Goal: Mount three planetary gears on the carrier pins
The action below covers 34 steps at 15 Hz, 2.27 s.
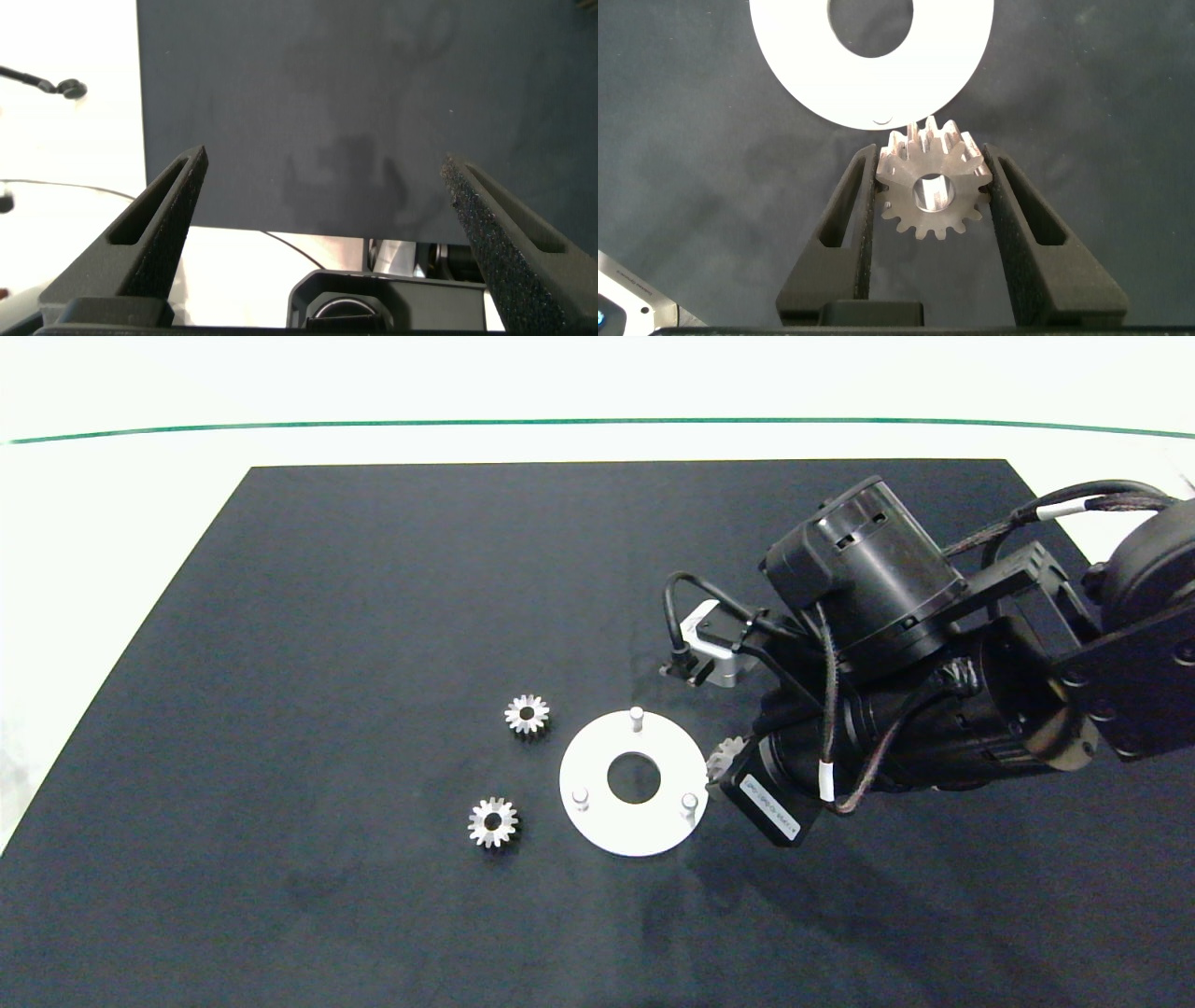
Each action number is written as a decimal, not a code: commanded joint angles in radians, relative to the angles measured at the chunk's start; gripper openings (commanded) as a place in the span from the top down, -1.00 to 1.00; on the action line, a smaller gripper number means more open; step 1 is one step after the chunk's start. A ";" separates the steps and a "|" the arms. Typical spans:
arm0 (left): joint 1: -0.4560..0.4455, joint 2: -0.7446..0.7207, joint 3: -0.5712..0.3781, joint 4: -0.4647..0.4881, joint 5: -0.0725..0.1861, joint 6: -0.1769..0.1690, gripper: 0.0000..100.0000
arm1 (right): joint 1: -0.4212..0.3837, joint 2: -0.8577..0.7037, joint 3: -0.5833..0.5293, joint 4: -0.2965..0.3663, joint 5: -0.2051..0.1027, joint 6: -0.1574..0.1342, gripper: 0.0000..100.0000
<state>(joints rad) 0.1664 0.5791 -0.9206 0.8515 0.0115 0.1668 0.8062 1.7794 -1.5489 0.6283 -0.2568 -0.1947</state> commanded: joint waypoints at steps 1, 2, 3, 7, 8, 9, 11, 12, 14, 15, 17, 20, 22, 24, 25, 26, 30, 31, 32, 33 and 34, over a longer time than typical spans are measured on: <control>0.008 -0.004 0.000 0.004 -0.001 0.000 -1.00 | 0.010 0.014 -0.011 0.004 -0.001 -0.003 0.68; 0.008 -0.024 0.002 0.004 -0.001 0.000 -1.00 | 0.016 0.017 -0.014 0.004 -0.001 -0.003 0.68; 0.008 -0.027 0.002 0.004 -0.001 0.002 -1.00 | 0.019 0.020 -0.014 0.004 -0.001 -0.002 0.68; 0.010 -0.035 0.002 0.004 0.001 0.003 -1.00 | 0.027 0.038 -0.022 0.004 -0.002 0.001 0.68; 0.012 -0.033 -0.003 0.003 0.001 0.003 -1.00 | 0.024 0.045 -0.022 0.004 -0.002 0.003 0.68; 0.012 -0.032 -0.015 0.001 0.001 0.003 -1.00 | 0.024 0.048 -0.023 0.005 -0.002 0.001 0.68; 0.012 -0.033 -0.037 0.006 0.001 0.002 -1.00 | 0.024 0.052 -0.025 0.007 -0.002 -0.002 0.68; 0.018 -0.036 -0.041 0.004 0.001 0.003 -1.00 | 0.027 0.064 -0.033 0.007 -0.002 -0.003 0.68; 0.022 -0.039 -0.040 0.006 0.001 0.003 -1.00 | 0.027 0.080 -0.054 0.008 -0.002 -0.002 0.68; 0.024 -0.041 -0.038 0.006 0.001 0.003 -1.00 | 0.027 0.087 -0.062 0.008 -0.002 -0.002 0.68; 0.024 -0.044 -0.032 0.008 0.001 0.003 -1.00 | 0.031 0.092 -0.069 0.008 -0.002 0.001 0.68; 0.024 -0.044 -0.037 0.006 0.001 0.003 -1.00 | 0.034 0.095 -0.068 0.008 -0.002 0.006 0.68; 0.024 -0.044 -0.040 0.006 0.001 0.003 -1.00 | 0.034 0.095 -0.059 0.008 -0.002 0.006 0.68; 0.024 -0.044 -0.041 0.006 0.001 0.003 -1.00 | 0.034 0.097 -0.054 0.008 -0.002 0.009 0.68; 0.024 -0.044 -0.041 0.006 0.001 0.003 -1.00 | 0.033 0.097 -0.054 0.008 -0.001 0.011 0.68; 0.024 -0.044 -0.041 0.006 0.001 0.003 -1.00 | 0.034 0.098 -0.054 0.008 -0.001 0.011 0.68; 0.024 -0.044 -0.043 0.006 0.001 0.005 -1.00 | 0.041 0.114 -0.056 0.008 -0.001 0.012 0.68; 0.024 -0.044 -0.043 0.006 0.001 0.005 -1.00 | 0.041 0.121 -0.056 0.007 -0.001 0.012 0.68; 0.024 -0.044 -0.043 0.006 0.001 0.005 -1.00 | 0.041 0.124 -0.057 0.007 -0.001 0.014 0.68; 0.024 -0.044 -0.043 0.006 0.001 0.005 -1.00 | 0.041 0.126 -0.059 0.005 -0.001 0.018 0.68; 0.024 -0.045 -0.041 0.006 0.001 0.005 -1.00 | 0.042 0.127 -0.060 0.005 -0.001 0.024 0.68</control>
<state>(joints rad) 0.1900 0.5343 -0.9634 0.8528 0.0115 0.1706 0.8466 1.9011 -1.6081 0.6300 -0.2564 -0.1687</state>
